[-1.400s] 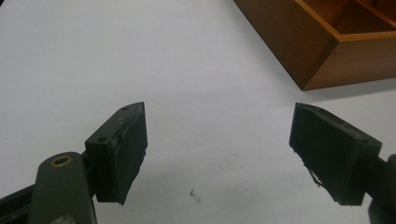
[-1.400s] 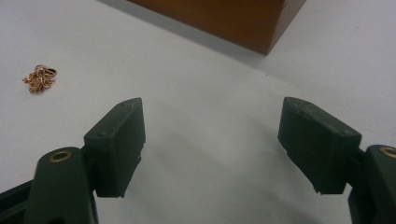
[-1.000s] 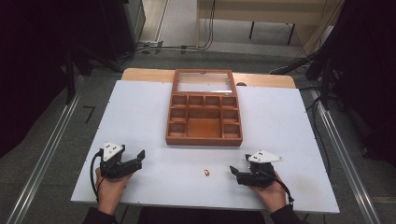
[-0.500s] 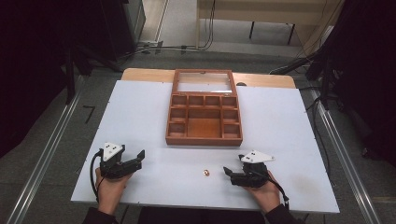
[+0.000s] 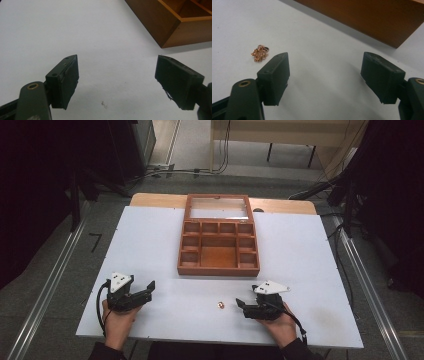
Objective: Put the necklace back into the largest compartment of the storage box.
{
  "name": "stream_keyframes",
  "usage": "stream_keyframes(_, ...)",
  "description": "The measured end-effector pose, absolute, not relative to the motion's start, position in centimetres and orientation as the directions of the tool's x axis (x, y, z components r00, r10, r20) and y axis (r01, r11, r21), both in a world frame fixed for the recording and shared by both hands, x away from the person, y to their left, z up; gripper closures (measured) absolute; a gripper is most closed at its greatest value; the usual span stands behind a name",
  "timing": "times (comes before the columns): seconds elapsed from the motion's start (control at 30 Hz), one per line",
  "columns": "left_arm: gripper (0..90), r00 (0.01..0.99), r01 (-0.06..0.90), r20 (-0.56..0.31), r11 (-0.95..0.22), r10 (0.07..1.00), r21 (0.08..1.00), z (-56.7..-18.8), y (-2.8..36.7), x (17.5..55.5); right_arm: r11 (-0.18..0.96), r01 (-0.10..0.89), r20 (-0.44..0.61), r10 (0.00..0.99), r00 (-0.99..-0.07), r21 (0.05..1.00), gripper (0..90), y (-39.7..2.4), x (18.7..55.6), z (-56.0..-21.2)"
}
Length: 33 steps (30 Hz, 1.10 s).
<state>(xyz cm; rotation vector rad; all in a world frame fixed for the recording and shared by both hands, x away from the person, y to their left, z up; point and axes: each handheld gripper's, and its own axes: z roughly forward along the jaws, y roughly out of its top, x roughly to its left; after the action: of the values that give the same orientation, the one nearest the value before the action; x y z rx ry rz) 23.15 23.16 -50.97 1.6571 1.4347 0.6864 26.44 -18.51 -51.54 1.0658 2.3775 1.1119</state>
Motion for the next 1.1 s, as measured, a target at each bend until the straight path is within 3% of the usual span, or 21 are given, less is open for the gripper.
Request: stream_keyframes(1.1,19.8,0.204,0.526,-0.111,-0.014,0.973,0.85,-51.0,23.2,23.2,0.471,0.465,0.015,0.69,-0.723,0.75,23.3,-16.3,26.2,-51.6)
